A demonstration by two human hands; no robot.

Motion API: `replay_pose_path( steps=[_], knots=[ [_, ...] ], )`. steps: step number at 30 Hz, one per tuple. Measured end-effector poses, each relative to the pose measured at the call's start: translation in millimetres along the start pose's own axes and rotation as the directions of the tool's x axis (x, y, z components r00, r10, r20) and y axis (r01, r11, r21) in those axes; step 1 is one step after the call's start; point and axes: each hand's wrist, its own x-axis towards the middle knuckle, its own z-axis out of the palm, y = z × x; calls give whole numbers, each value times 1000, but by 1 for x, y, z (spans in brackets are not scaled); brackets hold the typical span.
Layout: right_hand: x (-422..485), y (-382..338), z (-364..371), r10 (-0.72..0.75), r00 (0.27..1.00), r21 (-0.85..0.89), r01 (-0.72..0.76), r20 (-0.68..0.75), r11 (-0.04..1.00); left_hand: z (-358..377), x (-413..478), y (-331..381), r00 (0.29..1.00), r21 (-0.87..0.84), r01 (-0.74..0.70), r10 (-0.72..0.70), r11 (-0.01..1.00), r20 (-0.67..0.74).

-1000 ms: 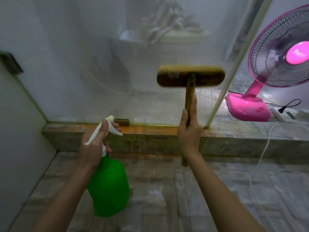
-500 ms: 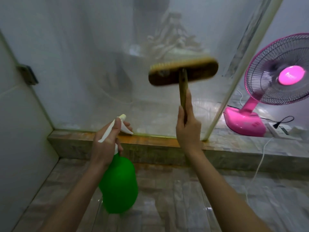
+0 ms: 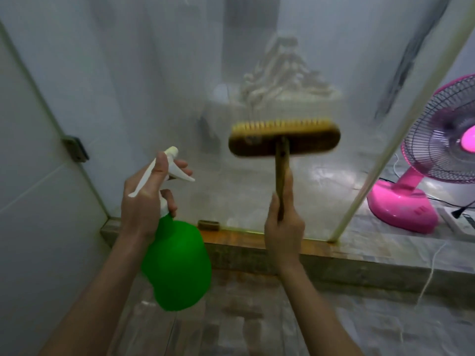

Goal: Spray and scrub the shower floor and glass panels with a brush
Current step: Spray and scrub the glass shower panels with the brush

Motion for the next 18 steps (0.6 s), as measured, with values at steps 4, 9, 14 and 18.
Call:
replay_pose_path(
  steps=[4,9,14,18],
  knots=[
    [-30,-4,0,106,980,-21,-104,167,994,-11,14,20,998,27,19,-17,999,-53],
    [84,-92,32,-125,986,-1,126,109,992,-24,26,62,988,99,68,-52,993,-148],
    [41,-78,-13,94,954,-79,-74,286,994,-31,33,111,973,115,131,-105,985,-207],
    [66,-113,-10,90,908,-63,-70,408,996,-29,35,148,968,107,147,-121,983,-220]
  ],
)
